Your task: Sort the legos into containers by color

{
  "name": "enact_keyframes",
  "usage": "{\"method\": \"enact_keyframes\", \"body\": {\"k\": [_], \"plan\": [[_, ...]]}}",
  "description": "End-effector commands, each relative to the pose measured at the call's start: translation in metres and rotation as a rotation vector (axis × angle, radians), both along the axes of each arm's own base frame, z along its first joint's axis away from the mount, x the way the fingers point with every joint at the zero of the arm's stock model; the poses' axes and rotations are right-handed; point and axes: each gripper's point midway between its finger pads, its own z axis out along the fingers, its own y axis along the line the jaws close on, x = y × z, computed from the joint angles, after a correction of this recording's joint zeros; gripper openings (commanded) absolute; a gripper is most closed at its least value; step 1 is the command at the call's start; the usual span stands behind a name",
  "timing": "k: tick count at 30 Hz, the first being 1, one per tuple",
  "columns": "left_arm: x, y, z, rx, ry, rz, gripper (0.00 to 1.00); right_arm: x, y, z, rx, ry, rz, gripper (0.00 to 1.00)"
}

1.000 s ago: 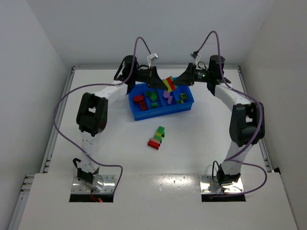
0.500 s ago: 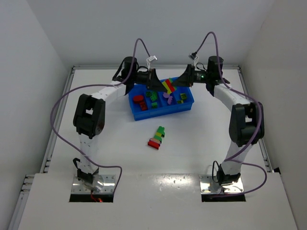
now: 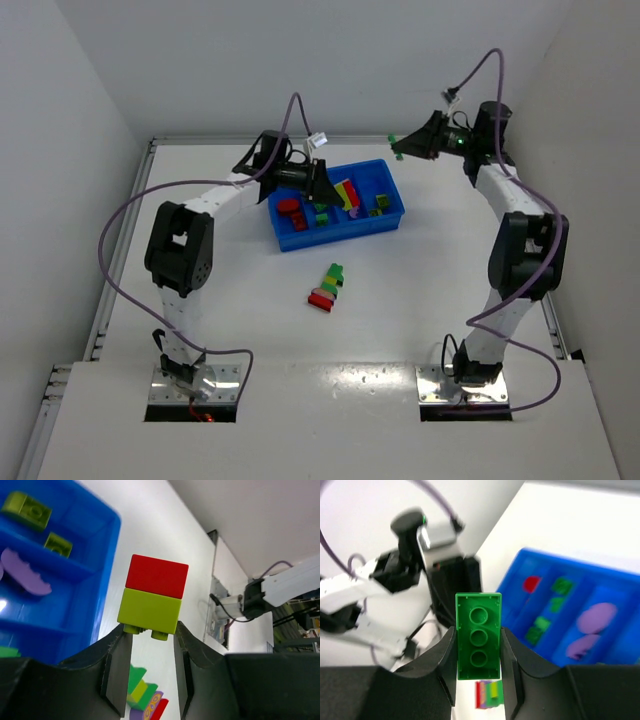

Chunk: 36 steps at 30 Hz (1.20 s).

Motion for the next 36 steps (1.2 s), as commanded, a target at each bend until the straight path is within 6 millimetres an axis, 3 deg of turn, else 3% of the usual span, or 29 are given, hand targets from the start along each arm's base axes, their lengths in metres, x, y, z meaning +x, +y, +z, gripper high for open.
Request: {"method": "enact_keyframes", "body": {"k": [1, 9, 11, 13, 15, 16, 17, 18, 19, 21, 23, 25, 26, 29, 30, 32, 35, 36], "plan": [[-0.004, 0.005, 0.003, 0.044, -0.077, 0.013, 0.00, 0.013, -0.025, 0.027, -0.004, -0.087, -0.074, 0.00], [0.016, -0.016, 0.021, 0.040, -0.149, 0.027, 0.00, -0.006, -0.041, 0.016, -0.054, -0.094, -0.112, 0.00], [0.018, -0.016, 0.024, 0.041, -0.158, 0.035, 0.00, -0.009, -0.045, -0.004, -0.108, -0.031, -0.148, 0.00], [0.019, -0.014, 0.038, 0.040, -0.192, 0.061, 0.00, -0.006, -0.043, -0.018, -0.216, -0.042, -0.176, 0.00], [0.022, -0.009, 0.040, 0.061, -0.204, 0.107, 0.00, 0.001, -0.044, -0.027, -0.319, -0.079, -0.209, 0.00], [0.023, -0.002, 0.055, 0.060, -0.237, 0.143, 0.00, 0.009, -0.039, -0.027, -0.389, -0.094, -0.253, 0.00], [0.022, 0.002, 0.055, 0.074, -0.240, 0.168, 0.00, 0.009, -0.036, -0.037, -0.431, -0.067, -0.255, 0.00], [0.034, 0.015, 0.056, 0.115, -0.264, 0.255, 0.00, 0.013, -0.032, -0.033, -0.473, -0.105, -0.262, 0.00], [0.035, 0.022, 0.075, 0.121, -0.301, 0.307, 0.00, 0.017, -0.021, -0.042, -0.524, -0.093, -0.282, 0.00], [0.050, 0.046, 0.070, 0.236, -0.316, 0.458, 0.00, 0.023, -0.012, -0.047, -0.584, -0.104, -0.309, 0.00], [0.054, 0.067, 0.076, 0.317, -0.326, 0.566, 0.00, 0.021, 0.012, -0.049, -0.596, -0.123, -0.277, 0.00], [0.063, 0.088, 0.083, 0.385, -0.358, 0.681, 0.00, 0.020, 0.028, -0.066, -0.618, -0.095, -0.259, 0.00], [0.064, 0.098, 0.083, 0.410, -0.363, 0.699, 0.00, 0.017, 0.046, -0.065, -0.607, -0.106, -0.233, 0.00], [0.064, 0.113, 0.093, 0.404, -0.364, 0.723, 0.00, 0.013, 0.073, -0.080, -0.578, -0.056, -0.192, 0.00], [0.065, 0.126, 0.091, 0.401, -0.337, 0.739, 0.00, 0.013, 0.077, -0.082, -0.559, -0.042, -0.175, 0.00], [0.063, 0.132, 0.089, 0.368, -0.307, 0.705, 0.00, 0.014, 0.088, -0.095, -0.550, -0.014, -0.154, 0.00], [0.062, 0.142, 0.087, 0.325, -0.267, 0.672, 0.00, 0.014, 0.106, -0.099, -0.531, -0.013, -0.113, 0.00], [0.062, 0.144, 0.088, 0.319, -0.264, 0.668, 0.00, 0.012, 0.111, -0.113, -0.540, 0.008, -0.098, 0.00]]}}
